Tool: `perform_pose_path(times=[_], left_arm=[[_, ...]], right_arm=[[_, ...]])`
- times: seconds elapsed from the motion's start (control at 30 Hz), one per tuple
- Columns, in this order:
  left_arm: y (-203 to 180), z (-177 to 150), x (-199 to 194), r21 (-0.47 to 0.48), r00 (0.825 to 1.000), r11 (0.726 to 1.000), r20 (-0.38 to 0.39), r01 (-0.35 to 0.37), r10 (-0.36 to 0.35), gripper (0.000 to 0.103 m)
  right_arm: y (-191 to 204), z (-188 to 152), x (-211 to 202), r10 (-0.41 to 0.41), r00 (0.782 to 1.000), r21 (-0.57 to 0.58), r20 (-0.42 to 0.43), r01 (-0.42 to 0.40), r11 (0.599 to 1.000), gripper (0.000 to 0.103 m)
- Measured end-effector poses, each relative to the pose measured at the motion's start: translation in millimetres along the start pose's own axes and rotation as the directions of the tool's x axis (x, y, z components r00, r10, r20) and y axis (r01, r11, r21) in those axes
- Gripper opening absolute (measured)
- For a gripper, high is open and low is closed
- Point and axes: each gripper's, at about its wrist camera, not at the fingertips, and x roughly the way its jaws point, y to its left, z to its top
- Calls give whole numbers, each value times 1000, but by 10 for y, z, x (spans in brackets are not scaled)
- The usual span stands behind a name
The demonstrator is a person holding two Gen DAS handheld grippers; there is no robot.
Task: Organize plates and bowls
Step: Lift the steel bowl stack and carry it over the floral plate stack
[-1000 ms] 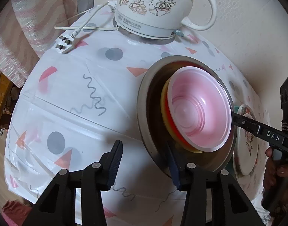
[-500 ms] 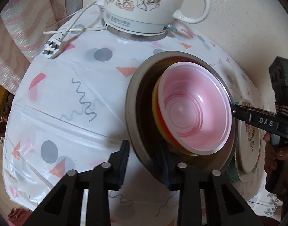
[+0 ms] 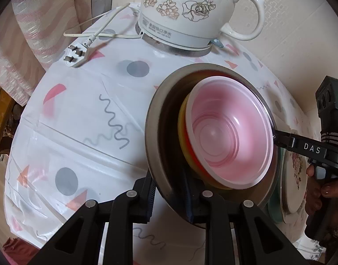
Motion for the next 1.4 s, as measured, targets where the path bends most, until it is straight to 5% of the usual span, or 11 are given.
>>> perform_pose_path(times=[0.77,1.4], left_arm=[[-10,-58,-123,23,998,999,59,-32,31,22],[-282,45,-415,114,992,993,127,-12,-3,22]], right_arm=[[141,-108,-85,4,999,3,35,-5,1000,10],[136,-191,-608,21,983,28,182,-27,999,10]])
